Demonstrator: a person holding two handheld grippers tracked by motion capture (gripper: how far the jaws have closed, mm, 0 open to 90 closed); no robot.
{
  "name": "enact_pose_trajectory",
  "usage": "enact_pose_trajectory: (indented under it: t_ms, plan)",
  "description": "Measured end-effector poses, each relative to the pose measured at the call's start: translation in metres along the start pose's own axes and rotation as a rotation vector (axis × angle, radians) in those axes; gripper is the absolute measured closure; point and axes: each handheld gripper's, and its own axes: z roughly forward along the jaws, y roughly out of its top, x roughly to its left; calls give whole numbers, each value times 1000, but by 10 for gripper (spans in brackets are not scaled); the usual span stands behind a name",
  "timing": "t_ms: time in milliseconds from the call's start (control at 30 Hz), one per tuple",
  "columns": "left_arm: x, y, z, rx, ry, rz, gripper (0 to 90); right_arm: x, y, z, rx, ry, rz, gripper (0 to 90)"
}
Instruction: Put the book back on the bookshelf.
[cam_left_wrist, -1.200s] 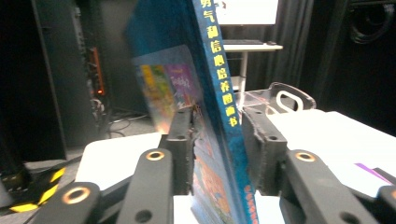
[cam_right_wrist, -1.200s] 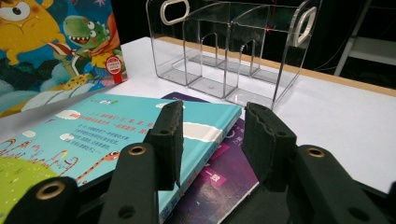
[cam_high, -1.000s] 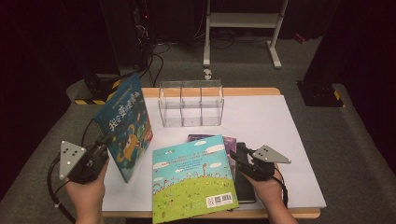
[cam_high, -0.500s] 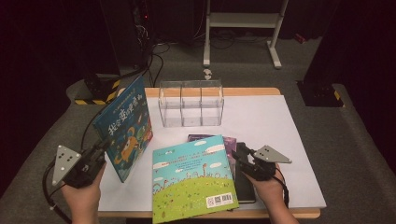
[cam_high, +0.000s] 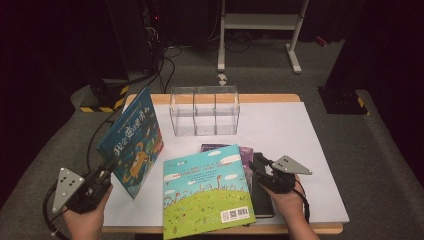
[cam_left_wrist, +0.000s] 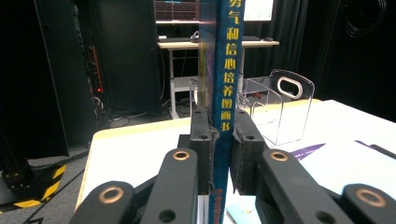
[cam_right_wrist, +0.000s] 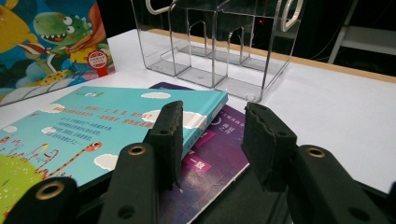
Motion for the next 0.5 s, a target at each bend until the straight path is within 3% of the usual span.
enact_pose_trajectory:
  t_ms: [300,500]
  plan:
    - [-2,-5,3,-5,-14,8,798,-1,-1,0,1,-2,5,563]
    - [1,-5,6,-13,-24,-9,800,-4,-2,-1,3,-10,12,560]
